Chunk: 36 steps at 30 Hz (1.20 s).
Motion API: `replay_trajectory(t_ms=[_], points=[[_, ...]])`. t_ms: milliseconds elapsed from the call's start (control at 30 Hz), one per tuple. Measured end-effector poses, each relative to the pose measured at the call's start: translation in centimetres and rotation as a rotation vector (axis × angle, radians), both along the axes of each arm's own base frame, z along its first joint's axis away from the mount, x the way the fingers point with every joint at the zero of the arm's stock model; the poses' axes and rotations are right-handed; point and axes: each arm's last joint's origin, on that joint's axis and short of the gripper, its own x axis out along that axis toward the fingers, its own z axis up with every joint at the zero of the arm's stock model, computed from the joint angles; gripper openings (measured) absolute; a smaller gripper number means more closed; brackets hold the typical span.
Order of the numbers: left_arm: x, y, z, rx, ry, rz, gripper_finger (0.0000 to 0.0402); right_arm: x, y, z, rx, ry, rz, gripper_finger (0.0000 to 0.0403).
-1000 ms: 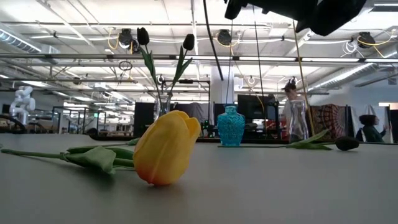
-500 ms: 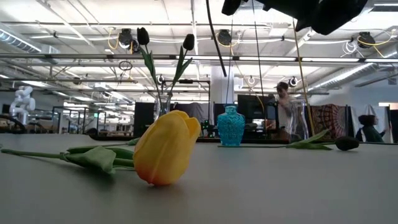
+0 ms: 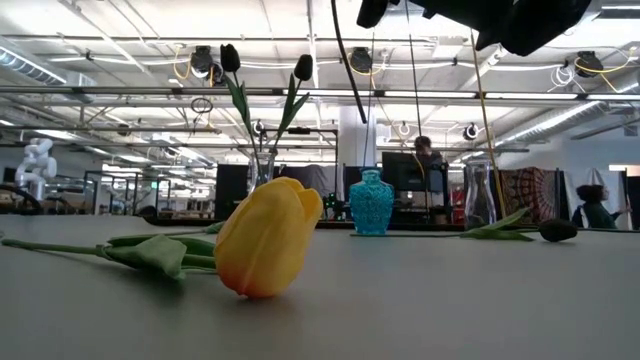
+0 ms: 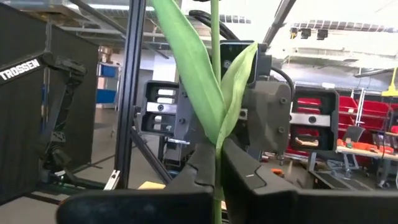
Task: Sort flowers into vase by color
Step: Put the black flower into the left transparent flower vase
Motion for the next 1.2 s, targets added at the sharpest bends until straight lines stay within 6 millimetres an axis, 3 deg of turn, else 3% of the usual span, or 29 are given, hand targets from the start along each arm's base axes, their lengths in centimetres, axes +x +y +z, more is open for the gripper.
replay_trajectory(t_ms=[333, 667, 800, 1000, 1200], points=[[1.4, 0.0, -1.1, -0.008, -0.042, 0.005, 0.0141, 0.0, 0.0, -0.1, 0.036, 0.024, 0.007, 0.0], [1.4, 0.0, -1.1, -0.007, -0.043, 0.006, 0.0135, 0.1, 0.0, -0.4, 0.029, 0.046, 0.005, 0.0], [1.4, 0.0, -1.2, -0.004, -0.034, 0.006, 0.0101, 0.1, 0.0, -0.4, 0.027, 0.046, 0.004, 0.0], [1.4, 0.0, -1.2, 0.003, -0.036, 0.008, 0.0018, 0.1, 0.0, -0.4, 0.027, 0.045, 0.002, 0.0], [1.4, 0.0, -1.1, 0.004, -0.038, 0.008, 0.001, 0.1, 0.0, -0.3, 0.02, 0.043, 0.0, 0.0008]])
